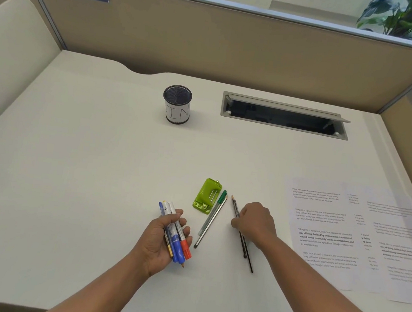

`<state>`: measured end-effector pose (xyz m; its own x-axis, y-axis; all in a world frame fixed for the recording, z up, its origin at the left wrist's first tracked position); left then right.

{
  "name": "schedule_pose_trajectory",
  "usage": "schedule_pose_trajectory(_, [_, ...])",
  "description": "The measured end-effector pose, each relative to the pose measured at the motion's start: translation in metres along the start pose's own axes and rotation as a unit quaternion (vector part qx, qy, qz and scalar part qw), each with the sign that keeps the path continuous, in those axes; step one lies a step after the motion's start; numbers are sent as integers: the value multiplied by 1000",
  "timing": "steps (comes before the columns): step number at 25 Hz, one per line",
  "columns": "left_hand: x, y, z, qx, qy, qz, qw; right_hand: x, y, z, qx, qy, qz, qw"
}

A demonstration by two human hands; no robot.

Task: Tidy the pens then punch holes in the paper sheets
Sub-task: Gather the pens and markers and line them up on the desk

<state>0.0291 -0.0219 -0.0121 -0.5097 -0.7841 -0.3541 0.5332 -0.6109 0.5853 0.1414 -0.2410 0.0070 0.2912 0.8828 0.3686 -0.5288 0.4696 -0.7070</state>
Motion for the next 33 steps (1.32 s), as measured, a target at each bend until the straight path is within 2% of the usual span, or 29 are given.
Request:
schedule_pose_trajectory(3, [-3, 6, -2, 15, -5, -12, 1000, 25, -8, 16, 34, -65, -148, 986])
schedule_pose_trajectory(5, [-2, 11, -3, 31, -12, -9, 999, 53, -5, 32, 91, -106, -219, 966])
schedule_pose_trajectory(9, [2, 31, -1, 133, -23, 19, 991, 100, 19, 62, 157, -164, -202, 953])
schedule_pose_trajectory(15, [9, 36, -1, 101, 4, 61, 993, 120, 35, 74, 63, -202, -107, 971])
schedule_pose_trajectory(22, [8, 29, 0, 109, -8, 44, 993, 116, 33, 74, 27, -243, -166, 955])
schedule_pose_trajectory(24, [4, 23, -1, 106, -11, 0, 994, 100, 22, 63, -22, -232, -184, 955])
schedule_pose_trajectory(27, [-1, 10, -3, 76, -4, -34, 997, 59, 5, 33, -74, -157, -124, 977])
schedule_pose_trajectory(30, [-4, 1, -2, 63, -3, -41, 997, 29, 10, 12, -61, -80, -55, 993])
schedule_pose_trajectory(33, [-4, -5, -1, 47, -4, -49, 998, 32, 25, 2, -52, -73, -18, 996])
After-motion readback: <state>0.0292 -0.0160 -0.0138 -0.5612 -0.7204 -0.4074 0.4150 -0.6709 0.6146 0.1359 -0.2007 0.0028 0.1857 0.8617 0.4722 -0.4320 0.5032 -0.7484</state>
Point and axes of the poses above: each hand's wrist, its own z-axis away from the middle knuckle, its own y-axis out of the palm, x = y × z, the point moved 5 cm from there along -z, towards the middle knuckle, and after that the axes turned 7 degrees about x, right-handed, at the moved point
